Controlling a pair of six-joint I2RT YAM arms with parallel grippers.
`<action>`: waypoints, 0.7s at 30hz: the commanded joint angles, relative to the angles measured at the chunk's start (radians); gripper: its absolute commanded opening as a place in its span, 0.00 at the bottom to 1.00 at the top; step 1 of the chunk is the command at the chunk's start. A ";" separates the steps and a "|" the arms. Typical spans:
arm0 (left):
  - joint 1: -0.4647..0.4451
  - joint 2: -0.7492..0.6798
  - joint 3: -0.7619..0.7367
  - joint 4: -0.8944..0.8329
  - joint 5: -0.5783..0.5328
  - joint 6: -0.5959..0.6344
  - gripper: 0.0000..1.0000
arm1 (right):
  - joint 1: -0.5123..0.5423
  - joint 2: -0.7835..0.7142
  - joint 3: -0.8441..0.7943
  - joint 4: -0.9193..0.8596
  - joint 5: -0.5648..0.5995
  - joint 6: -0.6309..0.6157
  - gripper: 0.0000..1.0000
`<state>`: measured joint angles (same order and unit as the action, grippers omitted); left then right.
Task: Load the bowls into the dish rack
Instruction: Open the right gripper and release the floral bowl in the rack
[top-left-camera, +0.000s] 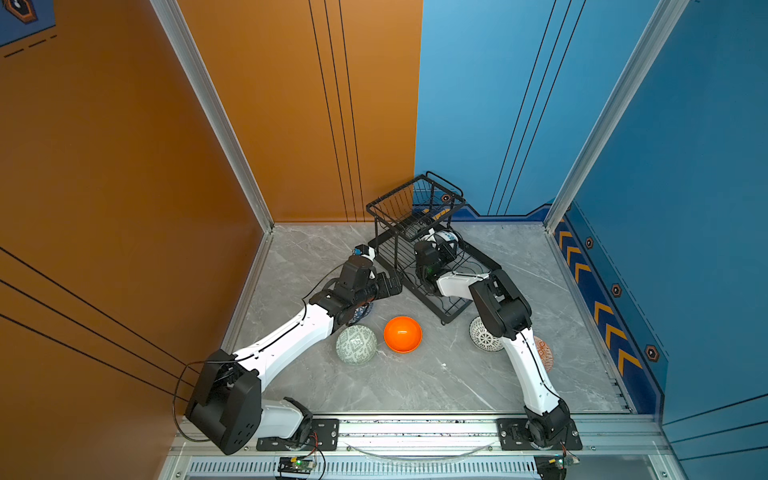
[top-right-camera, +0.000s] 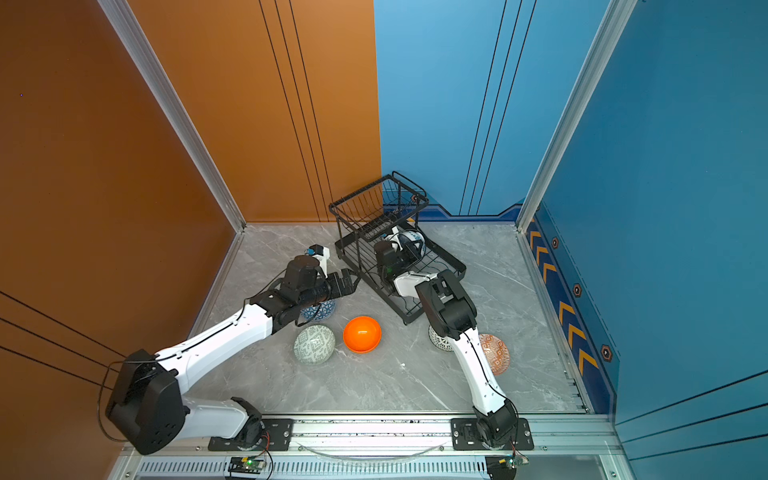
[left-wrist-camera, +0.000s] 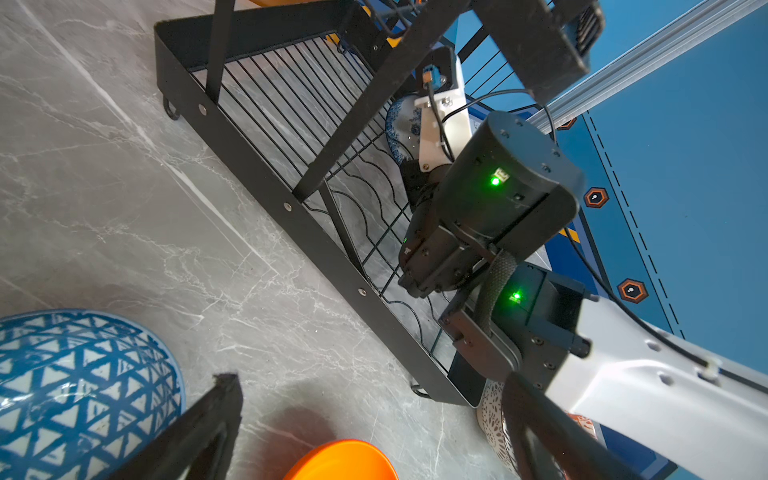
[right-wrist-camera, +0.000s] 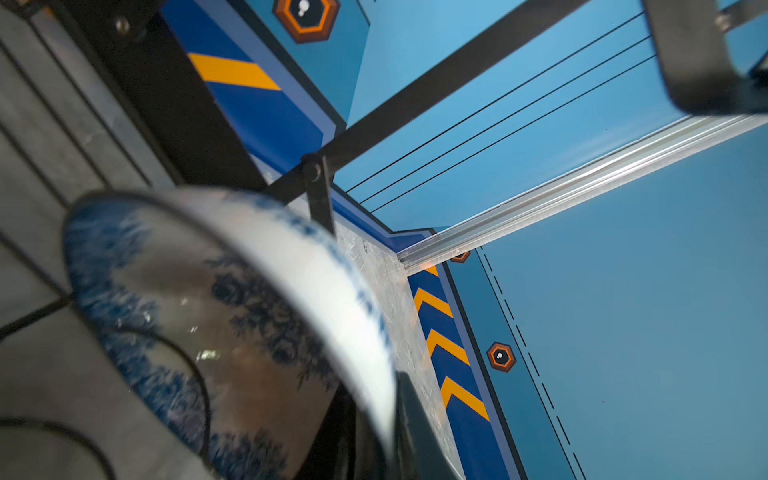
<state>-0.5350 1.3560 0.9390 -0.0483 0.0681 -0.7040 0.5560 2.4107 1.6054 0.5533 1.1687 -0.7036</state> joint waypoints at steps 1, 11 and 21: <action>0.006 -0.015 0.016 -0.013 -0.013 0.014 0.98 | 0.007 -0.043 -0.036 -0.103 0.002 0.076 0.21; 0.002 -0.027 0.015 -0.015 -0.022 0.015 0.98 | -0.004 -0.136 -0.088 -0.186 -0.027 0.188 0.34; -0.004 -0.038 0.016 -0.022 -0.036 0.018 0.98 | 0.004 -0.167 -0.099 -0.197 -0.029 0.205 0.36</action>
<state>-0.5358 1.3415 0.9390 -0.0490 0.0578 -0.7040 0.5575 2.2898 1.5227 0.3904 1.1481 -0.5323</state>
